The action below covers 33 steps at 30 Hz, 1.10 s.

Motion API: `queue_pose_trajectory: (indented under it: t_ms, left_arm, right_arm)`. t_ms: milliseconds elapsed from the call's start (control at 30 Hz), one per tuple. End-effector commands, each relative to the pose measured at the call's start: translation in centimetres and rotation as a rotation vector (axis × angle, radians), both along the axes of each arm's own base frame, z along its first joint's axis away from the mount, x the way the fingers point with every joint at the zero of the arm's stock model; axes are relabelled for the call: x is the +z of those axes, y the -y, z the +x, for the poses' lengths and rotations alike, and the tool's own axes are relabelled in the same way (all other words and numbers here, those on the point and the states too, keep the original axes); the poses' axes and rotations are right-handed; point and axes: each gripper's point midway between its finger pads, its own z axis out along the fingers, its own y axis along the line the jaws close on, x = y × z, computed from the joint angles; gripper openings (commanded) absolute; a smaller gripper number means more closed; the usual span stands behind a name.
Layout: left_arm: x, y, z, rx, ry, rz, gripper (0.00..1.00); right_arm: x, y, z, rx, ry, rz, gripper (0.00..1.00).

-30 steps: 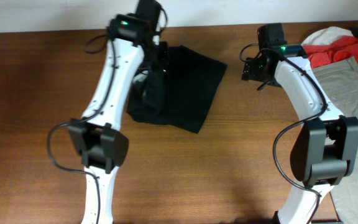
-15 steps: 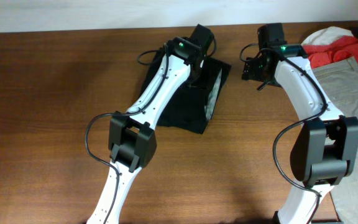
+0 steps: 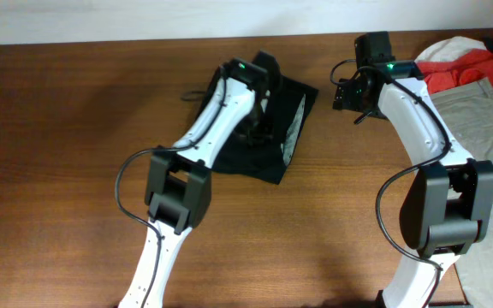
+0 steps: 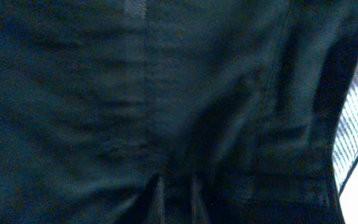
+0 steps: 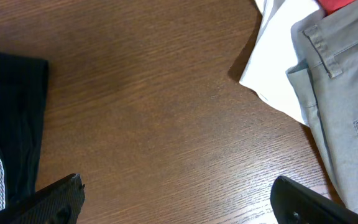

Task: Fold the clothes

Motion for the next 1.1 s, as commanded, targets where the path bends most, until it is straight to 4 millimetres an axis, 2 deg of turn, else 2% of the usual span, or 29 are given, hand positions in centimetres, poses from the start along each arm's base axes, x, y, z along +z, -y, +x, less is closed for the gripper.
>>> queue_pose_trajectory:
  t_ms: [0, 200, 267, 300, 400, 433, 467, 500, 533, 567, 600, 700, 733, 833, 933, 1033, 1067]
  left_arm:
    - [-2.4, 2.5, -2.6, -0.047, -0.083, -0.061, 0.13]
    - [-3.2, 6.2, -5.9, -0.126, -0.117, -0.083, 0.13]
    - [-3.1, 7.2, -6.7, -0.069, -0.138, -0.088, 0.03]
    - [-3.1, 7.0, -6.2, -0.058, -0.123, -0.084, 0.04]
    - [-2.2, 4.1, -3.5, 0.008, -0.089, -0.063, 0.13]
    - [-0.6, 1.9, -1.1, 0.057, -0.058, -0.086, 0.18]
    - [0.6, -0.2, 0.9, 0.092, -0.030, -0.101, 0.29]
    - [1.2, -2.0, 2.3, 0.122, -0.013, -0.109, 0.65]
    - [1.3, -3.4, 3.1, 0.155, -0.011, -0.115, 0.77]
    - [1.4, -5.3, 4.0, 0.191, -0.020, -0.142, 0.79]
    - [1.5, -8.0, 5.2, 0.240, -0.017, -0.157, 0.79]
    - [1.4, -11.4, 6.9, 0.273, 0.013, -0.165, 0.87]
    - [1.3, -12.2, 7.4, 0.265, 0.030, -0.169, 0.94]
    - [1.1, -11.7, 7.7, 0.240, 0.049, -0.179, 0.95]
    - [-1.2, -10.2, 6.9, 0.210, 0.030, -0.184, 0.95]
    - [-3.3, -9.7, 6.5, 0.199, 0.023, -0.178, 0.95]
    - [-3.9, -10.2, 6.7, 0.201, 0.039, -0.148, 0.95]
  right_arm:
    - [0.8, 0.4, 0.4, -0.012, 0.022, -0.013, 0.99]
    - [0.8, 0.4, 0.4, -0.012, 0.022, -0.013, 0.99]
    - [0.8, 0.4, 0.4, -0.012, 0.022, -0.013, 0.99]
    - [0.8, 0.4, 0.4, -0.012, 0.022, -0.013, 0.99]
    - [0.8, 0.4, 0.4, -0.012, 0.022, -0.013, 0.99]
    - [0.8, 0.4, 0.4, -0.012, 0.022, -0.013, 0.99]
    - [0.8, 0.4, 0.4, -0.012, 0.022, -0.013, 0.99]
    - [0.8, 0.4, 0.4, -0.012, 0.022, -0.013, 0.99]
    - [0.8, 0.4, 0.4, -0.012, 0.022, -0.013, 0.99]
    - [0.8, 0.4, 0.4, -0.012, 0.022, -0.013, 0.99]
    - [0.8, 0.4, 0.4, -0.012, 0.022, -0.013, 0.99]
    - [0.8, 0.4, 0.4, -0.012, 0.022, -0.013, 0.99]
    - [0.8, 0.4, 0.4, -0.012, 0.022, -0.013, 0.99]
    - [0.8, 0.4, 0.4, -0.012, 0.022, -0.013, 0.99]
    - [0.8, 0.4, 0.4, -0.012, 0.022, -0.013, 0.99]
    - [0.8, 0.4, 0.4, -0.012, 0.022, -0.013, 0.99]
    - [0.8, 0.4, 0.4, -0.012, 0.022, -0.013, 0.99]
